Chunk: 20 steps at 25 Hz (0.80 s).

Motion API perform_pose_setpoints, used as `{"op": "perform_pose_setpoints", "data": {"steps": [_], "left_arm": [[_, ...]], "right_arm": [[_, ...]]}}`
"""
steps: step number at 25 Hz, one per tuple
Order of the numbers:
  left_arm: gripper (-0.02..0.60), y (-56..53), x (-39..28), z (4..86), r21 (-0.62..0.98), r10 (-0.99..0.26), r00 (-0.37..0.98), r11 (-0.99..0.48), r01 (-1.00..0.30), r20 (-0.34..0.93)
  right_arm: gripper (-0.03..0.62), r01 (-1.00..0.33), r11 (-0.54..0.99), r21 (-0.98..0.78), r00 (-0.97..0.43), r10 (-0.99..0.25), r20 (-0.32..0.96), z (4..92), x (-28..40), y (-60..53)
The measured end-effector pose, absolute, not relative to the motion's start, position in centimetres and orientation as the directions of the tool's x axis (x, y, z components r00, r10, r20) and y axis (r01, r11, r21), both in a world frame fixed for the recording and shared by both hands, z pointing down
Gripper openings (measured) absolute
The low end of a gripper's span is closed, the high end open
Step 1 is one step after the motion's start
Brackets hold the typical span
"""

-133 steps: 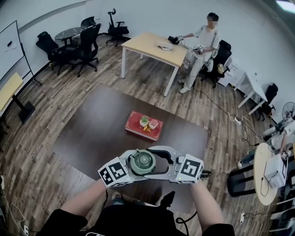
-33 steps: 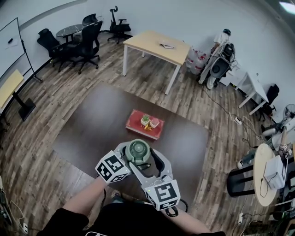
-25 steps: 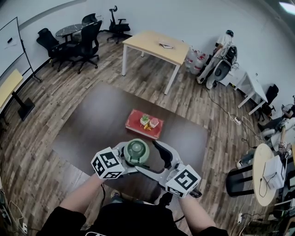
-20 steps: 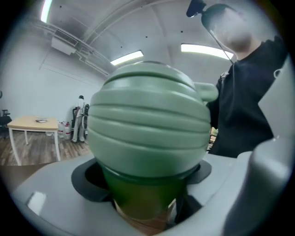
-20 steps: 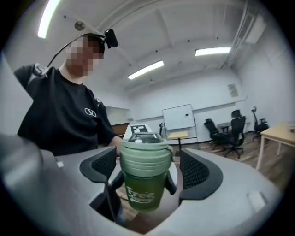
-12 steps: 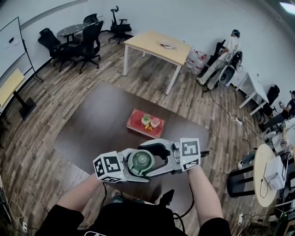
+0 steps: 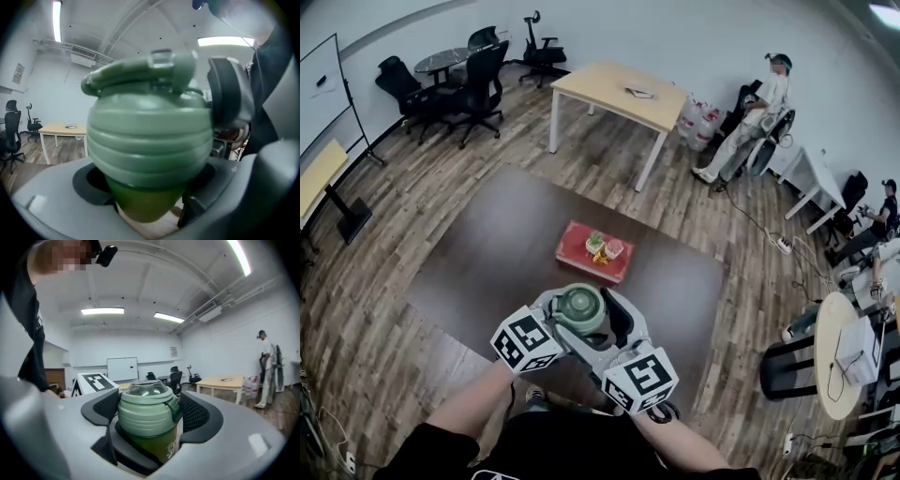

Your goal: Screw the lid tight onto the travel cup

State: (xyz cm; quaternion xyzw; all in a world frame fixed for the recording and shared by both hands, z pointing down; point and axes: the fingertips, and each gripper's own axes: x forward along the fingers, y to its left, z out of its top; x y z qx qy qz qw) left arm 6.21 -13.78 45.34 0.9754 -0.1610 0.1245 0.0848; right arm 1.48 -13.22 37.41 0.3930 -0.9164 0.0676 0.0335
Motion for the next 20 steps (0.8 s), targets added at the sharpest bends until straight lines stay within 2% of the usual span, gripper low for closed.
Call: {"op": "perform_pose_setpoints", "data": {"steps": [3,5,9,11,13,14,15,16,20], "left_arm": [[0.411,-14.0,6.8,45.4,0.121,-0.301,0.915,-0.932,-0.342,0.269],[0.411,-14.1,6.9,45.4,0.134,-0.293,0.919,-0.932,-0.336,0.265],[0.414,-14.8,5.9,44.8,0.158,-0.316,0.921,-0.921,-0.355,0.226],[0.414,-15.5,4.6,44.7,0.155,-0.361,0.908,-0.905,-0.397,0.215],[0.414,-16.2,3.1,44.9,0.146,-0.417,0.884,-0.881,-0.45,0.21],[0.414,-16.5,2.3,45.1,0.133,-0.449,0.869,-0.867,-0.48,0.21],[0.414,-16.6,1.5,45.3,0.114,-0.484,0.85,-0.851,-0.512,0.209],[0.414,-16.8,0.8,45.6,0.091,-0.519,0.83,-0.834,-0.544,0.205],[0.416,-16.7,-1.9,45.8,0.018,-0.639,0.758,-0.763,-0.646,0.135]], "right_arm": [[0.423,-0.8,0.594,-0.08,-0.599,-0.792,0.113,37.5,2.1,-13.4],[0.426,-0.788,0.612,-0.072,-0.616,-0.78,0.112,37.6,2.1,-13.4],[0.427,-0.679,0.727,-0.101,-0.733,-0.678,0.052,36.8,2.8,-12.3],[0.426,-0.678,0.72,-0.146,-0.73,-0.683,0.024,37.0,5.3,-12.1],[0.412,-0.724,0.674,-0.149,-0.686,-0.725,0.057,38.5,8.5,-12.4],[0.324,-0.762,0.635,-0.126,-0.646,-0.76,0.079,39.4,10.2,-12.5],[0.119,-0.806,0.585,-0.09,-0.592,-0.801,0.089,40.2,12.0,-12.7],[0.008,-0.849,0.527,-0.05,-0.529,-0.844,0.09,40.8,13.7,-12.7],[0.008,-0.946,0.321,0.038,-0.317,-0.943,0.098,43.3,19.1,-12.8]]}}
